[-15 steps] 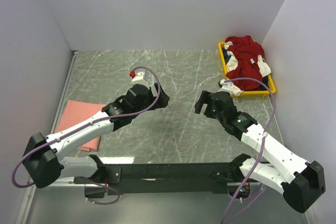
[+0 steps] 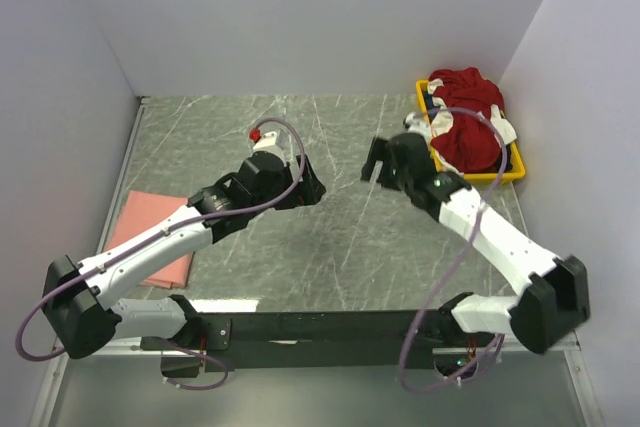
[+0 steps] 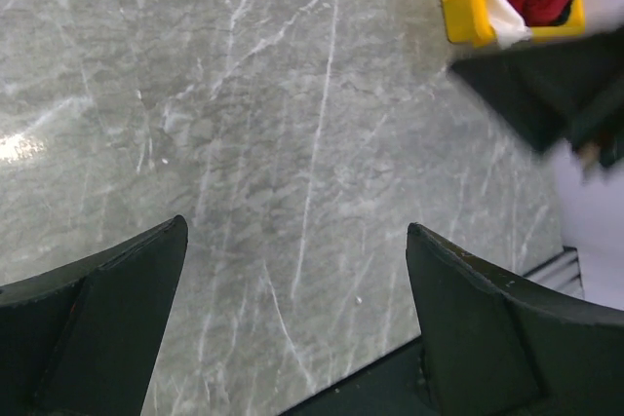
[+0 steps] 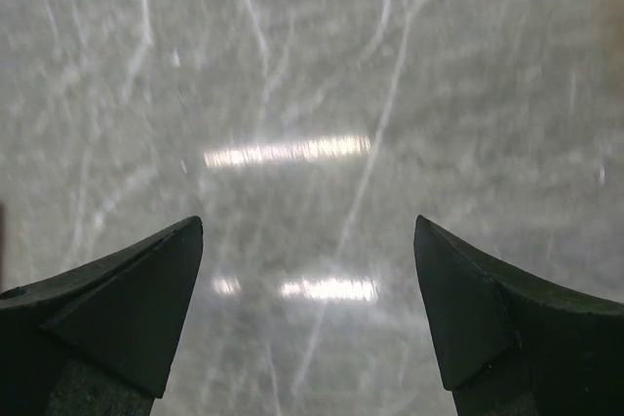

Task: Fold and stack the t-shirts
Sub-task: Grab the tshirt from the pile

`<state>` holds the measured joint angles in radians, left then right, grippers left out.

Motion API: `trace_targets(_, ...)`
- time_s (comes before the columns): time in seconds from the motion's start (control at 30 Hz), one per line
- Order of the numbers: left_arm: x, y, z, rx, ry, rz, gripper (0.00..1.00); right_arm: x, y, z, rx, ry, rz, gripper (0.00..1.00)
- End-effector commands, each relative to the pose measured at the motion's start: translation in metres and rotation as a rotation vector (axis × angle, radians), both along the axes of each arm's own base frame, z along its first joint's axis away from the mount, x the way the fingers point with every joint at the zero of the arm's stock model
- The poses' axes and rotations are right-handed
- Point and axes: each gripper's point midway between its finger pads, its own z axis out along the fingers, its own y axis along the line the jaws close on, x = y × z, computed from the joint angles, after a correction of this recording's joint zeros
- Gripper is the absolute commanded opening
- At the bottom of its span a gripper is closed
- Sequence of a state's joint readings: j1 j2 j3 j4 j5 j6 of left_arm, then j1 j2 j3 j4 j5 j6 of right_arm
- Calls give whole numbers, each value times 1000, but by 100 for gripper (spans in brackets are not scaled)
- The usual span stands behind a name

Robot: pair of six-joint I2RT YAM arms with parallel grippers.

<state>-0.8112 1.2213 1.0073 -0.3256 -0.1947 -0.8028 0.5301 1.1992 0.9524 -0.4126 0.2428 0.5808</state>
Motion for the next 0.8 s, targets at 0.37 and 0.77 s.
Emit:
trace_targets(0.37,-39,35,50,-42,-45,-47,99,186,-167,67,-118,-95,-469,92)
trace_targets(0.77,-38,49,38,78,-45,-61,100,269,-250,28,-165,-58,-627,88)
